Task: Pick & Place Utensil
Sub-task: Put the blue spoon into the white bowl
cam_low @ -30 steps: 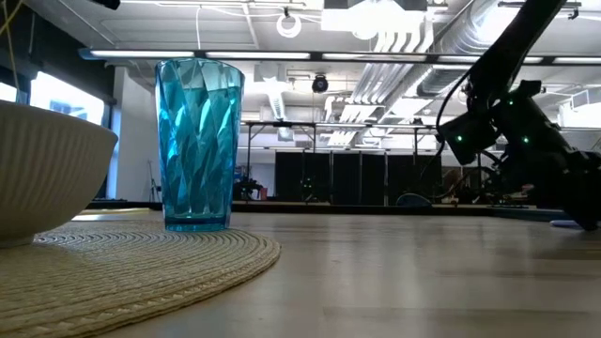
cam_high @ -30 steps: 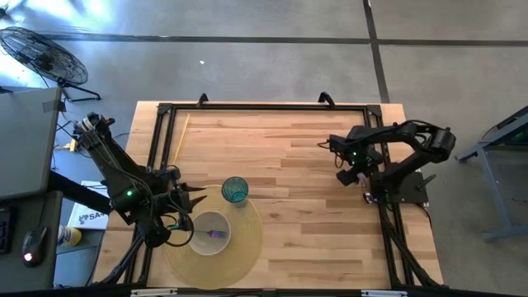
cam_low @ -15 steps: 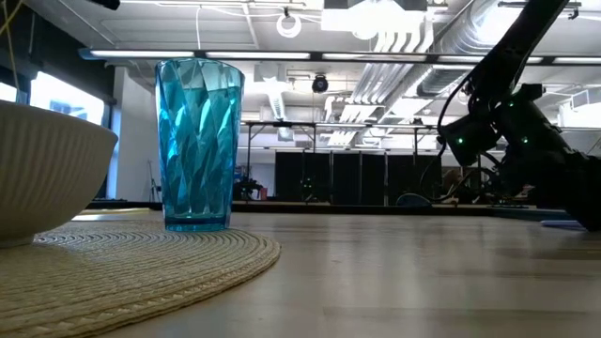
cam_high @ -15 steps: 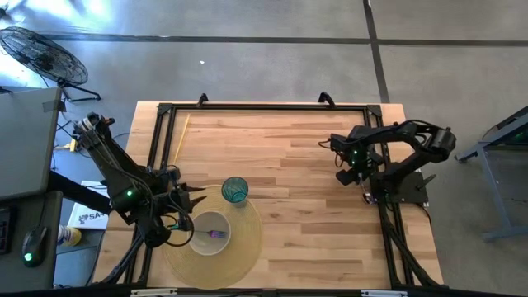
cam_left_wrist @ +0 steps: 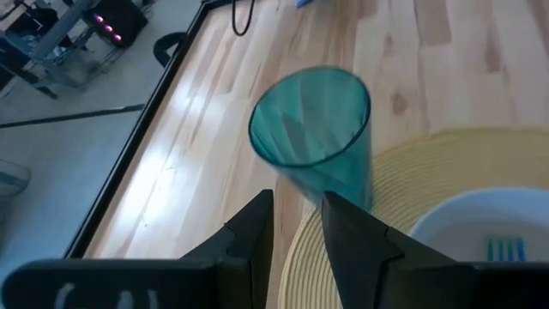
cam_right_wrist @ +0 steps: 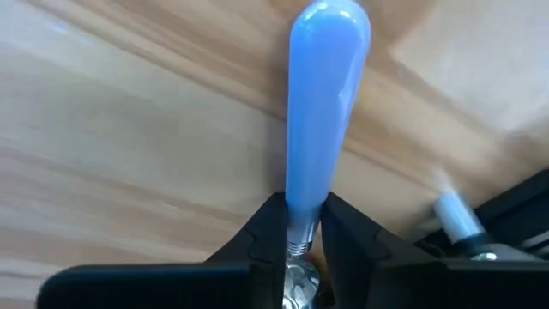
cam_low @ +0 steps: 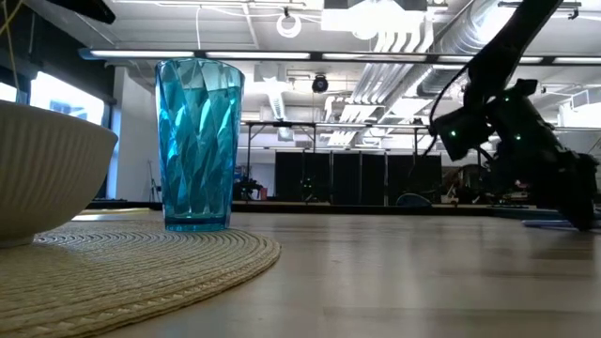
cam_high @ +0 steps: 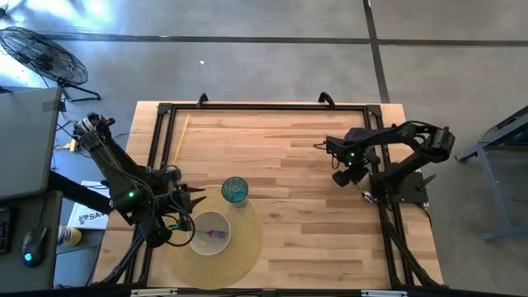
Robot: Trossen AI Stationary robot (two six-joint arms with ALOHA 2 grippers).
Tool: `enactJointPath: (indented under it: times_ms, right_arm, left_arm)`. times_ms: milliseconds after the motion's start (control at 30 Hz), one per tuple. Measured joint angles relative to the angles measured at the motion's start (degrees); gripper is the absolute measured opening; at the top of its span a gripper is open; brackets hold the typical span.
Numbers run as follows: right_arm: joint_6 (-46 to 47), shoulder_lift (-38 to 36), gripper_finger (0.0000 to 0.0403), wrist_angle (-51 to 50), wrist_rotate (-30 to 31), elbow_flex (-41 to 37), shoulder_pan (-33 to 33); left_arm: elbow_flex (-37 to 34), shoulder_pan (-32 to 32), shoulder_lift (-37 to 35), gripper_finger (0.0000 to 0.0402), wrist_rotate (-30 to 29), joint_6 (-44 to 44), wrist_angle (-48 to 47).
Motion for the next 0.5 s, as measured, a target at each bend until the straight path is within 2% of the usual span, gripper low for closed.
enactJointPath:
  times_ms: [233, 333, 500]
  right_arm:
    - [4.2, 0.0, 0.0067, 0.4, 4.8, 5.8, 9.0]
    - [6.5, 0.0, 0.0062, -0.2, 6.9, 10.0, 13.4]
    - [9.9, 0.0, 0.0049, -0.4, 14.3, 19.1, 21.6]
  left_arm:
    - [-0.9, 0.0, -0.4, 0.0097, -0.2, -0.1, 0.5]
    - [-0.9, 0.0, -1.5, 0.0097, -1.2, -2.0, -0.4]
    - [-0.9, 0.0, -3.1, 0.0097, -2.3, -8.4, -3.6]
